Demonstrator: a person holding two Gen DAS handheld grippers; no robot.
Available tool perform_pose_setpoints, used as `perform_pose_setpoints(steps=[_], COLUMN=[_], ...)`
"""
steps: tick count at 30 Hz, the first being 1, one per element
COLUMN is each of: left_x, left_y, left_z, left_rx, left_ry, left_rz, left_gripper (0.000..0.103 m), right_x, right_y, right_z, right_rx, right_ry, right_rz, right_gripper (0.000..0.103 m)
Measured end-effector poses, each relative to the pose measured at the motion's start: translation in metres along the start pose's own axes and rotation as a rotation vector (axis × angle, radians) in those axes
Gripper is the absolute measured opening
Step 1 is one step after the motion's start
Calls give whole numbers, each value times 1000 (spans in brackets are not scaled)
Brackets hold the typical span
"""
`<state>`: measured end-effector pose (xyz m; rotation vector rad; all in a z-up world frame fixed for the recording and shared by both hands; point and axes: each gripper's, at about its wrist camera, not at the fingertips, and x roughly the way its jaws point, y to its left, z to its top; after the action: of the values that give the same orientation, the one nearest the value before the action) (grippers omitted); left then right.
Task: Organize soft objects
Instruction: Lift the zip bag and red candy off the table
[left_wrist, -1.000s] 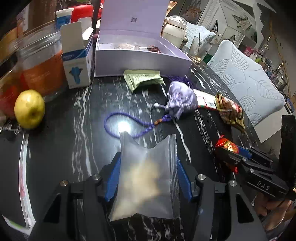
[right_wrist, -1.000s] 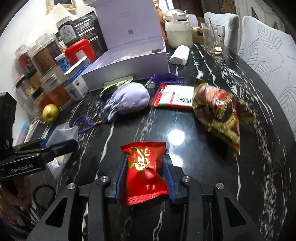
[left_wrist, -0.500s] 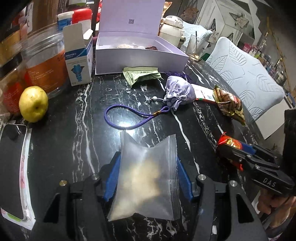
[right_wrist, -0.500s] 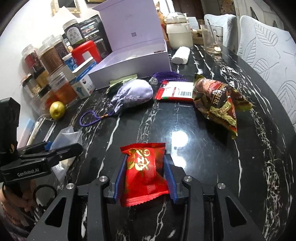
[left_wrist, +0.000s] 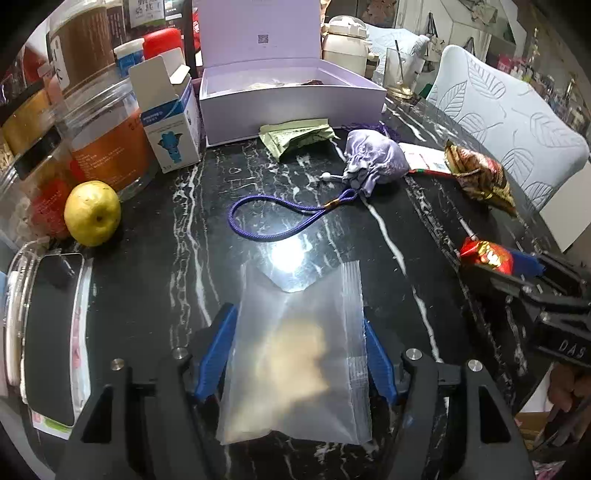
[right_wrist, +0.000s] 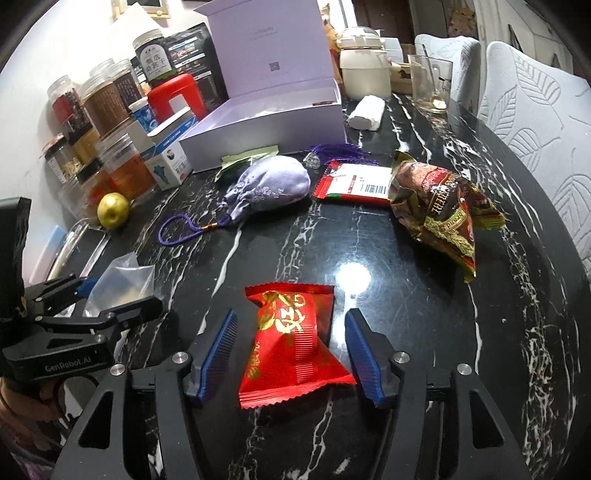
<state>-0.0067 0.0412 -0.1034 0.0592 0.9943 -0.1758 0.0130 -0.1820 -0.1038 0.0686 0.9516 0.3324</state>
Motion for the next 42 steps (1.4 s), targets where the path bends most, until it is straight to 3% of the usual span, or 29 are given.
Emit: perform_pose_setpoints(steps=[5,7,10,14,25,42], left_x=[-7,-8,-9,-11,-23,-71], left_y=[9,10,4,2,7,-7], left_z=[-3,-3,-5,-7,-14,-2], left_rx=[-48,-40,-8,-9,-69,-53], left_ry=[-44,-51,-66,-74,-97,-237], left_rz=[-46,-18,15,-19,-77,-82], left_gripper=[64,56,54,53,43,43], right_x=[0,1,3,4,-5,-45], right_y=[2,3,11,21,12,30], right_z=[-1,-1,-3,-8,-13,-17], right_rx=[-15,-35,-102,-184,-74,-91], right_ry=[-5,-4,-12,-29,-22,-105], right_rz=[-18,-33,-79,-130,-45,41], right_gripper=[59,42,39,38,36,36])
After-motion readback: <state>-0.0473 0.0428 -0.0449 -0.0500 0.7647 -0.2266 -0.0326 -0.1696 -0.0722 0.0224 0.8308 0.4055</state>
